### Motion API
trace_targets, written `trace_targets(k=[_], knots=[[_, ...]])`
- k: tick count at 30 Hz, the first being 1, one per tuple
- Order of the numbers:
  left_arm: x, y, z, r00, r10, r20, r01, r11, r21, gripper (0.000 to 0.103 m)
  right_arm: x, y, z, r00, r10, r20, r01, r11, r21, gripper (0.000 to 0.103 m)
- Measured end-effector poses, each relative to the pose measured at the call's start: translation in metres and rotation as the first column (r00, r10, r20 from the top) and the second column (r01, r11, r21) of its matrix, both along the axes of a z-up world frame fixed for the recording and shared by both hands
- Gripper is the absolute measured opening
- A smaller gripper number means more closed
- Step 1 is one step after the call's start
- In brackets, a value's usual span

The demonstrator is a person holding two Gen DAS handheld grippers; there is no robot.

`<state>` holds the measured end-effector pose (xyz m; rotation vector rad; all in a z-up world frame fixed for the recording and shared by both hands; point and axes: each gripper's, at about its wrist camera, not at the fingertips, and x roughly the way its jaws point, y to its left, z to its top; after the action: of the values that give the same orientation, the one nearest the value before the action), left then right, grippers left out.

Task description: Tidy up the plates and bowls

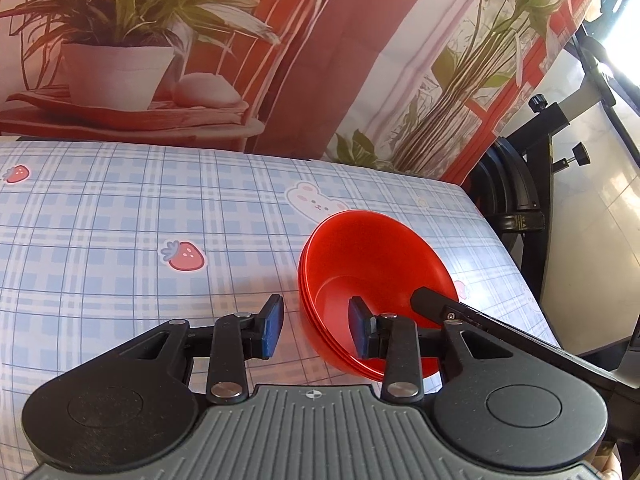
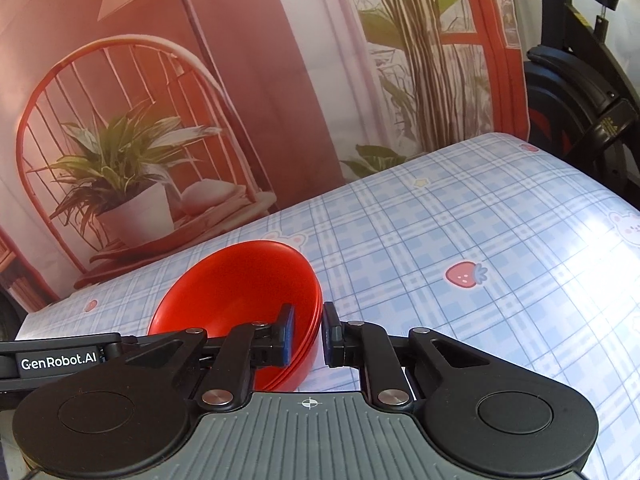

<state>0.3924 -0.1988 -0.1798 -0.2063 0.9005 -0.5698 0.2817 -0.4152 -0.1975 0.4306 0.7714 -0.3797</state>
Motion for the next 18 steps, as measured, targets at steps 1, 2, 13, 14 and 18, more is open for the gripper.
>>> trace_targets(k=[1, 2, 13, 14, 18], knots=[[-0.001, 0.0, 0.0, 1.0, -0.004, 0.0, 0.004, 1.0, -0.005, 0.024, -0.001, 0.0, 0.0, 1.0, -0.007, 0.001, 0.007, 1.0, 0.006, 0.013], [-0.002, 0.001, 0.001, 1.0, -0.006, 0.002, 0.006, 1.0, -0.006, 0.02, -0.002, 0.0, 0.001, 1.0, -0.013, 0.002, 0.013, 1.0, 0.011, 0.013], [-0.037, 0.017, 0.026, 0.997, -0.043, 0.065, 0.04, 0.999, 0.037, 0.02, -0.035, 0.023, 0.022, 0.997, -0.063, 0.038, 0.06, 0.995, 0.075, 0.013], [-0.042, 0.019, 0.031, 0.996, -0.045, 0.079, 0.042, 0.998, 0.044, 0.02, -0.04, 0.027, 0.027, 0.997, -0.063, 0.046, 0.06, 0.995, 0.078, 0.013], [-0.063, 0.032, 0.046, 0.993, -0.051, 0.106, 0.046, 0.998, 0.051, 0.02, -0.056, 0.041, 0.044, 0.995, -0.063, 0.075, 0.057, 0.995, 0.08, 0.013]])
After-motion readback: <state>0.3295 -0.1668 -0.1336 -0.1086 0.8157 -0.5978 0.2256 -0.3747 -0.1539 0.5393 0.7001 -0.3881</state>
